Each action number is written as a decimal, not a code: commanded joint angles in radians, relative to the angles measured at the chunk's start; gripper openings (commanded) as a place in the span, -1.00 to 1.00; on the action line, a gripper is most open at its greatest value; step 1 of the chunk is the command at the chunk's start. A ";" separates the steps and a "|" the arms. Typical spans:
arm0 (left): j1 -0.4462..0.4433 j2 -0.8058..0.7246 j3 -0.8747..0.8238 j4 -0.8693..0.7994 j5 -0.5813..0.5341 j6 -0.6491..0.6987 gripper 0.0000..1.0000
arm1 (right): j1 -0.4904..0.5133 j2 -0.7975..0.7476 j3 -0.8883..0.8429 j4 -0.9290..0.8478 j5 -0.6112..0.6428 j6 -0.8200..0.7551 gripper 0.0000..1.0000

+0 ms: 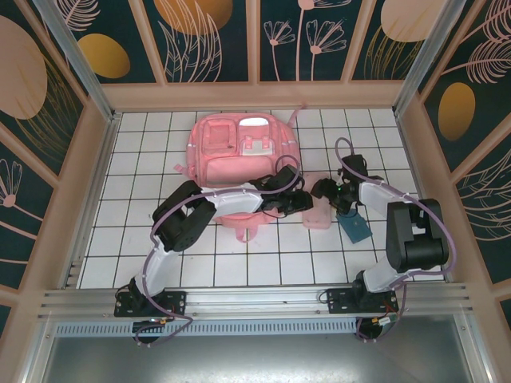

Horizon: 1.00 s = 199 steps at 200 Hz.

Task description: Pack the student bag

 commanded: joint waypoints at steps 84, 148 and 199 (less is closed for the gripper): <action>-0.003 0.055 -0.016 -0.077 -0.055 -0.017 -0.59 | -0.010 -0.121 -0.048 0.093 -0.383 0.006 0.59; 0.001 0.033 -0.046 -0.073 -0.076 -0.012 -0.55 | -0.009 -0.203 -0.090 0.088 -0.381 0.050 0.46; 0.002 0.035 -0.032 -0.066 -0.065 0.003 -0.52 | 0.018 -0.188 -0.096 0.013 -0.245 0.007 0.42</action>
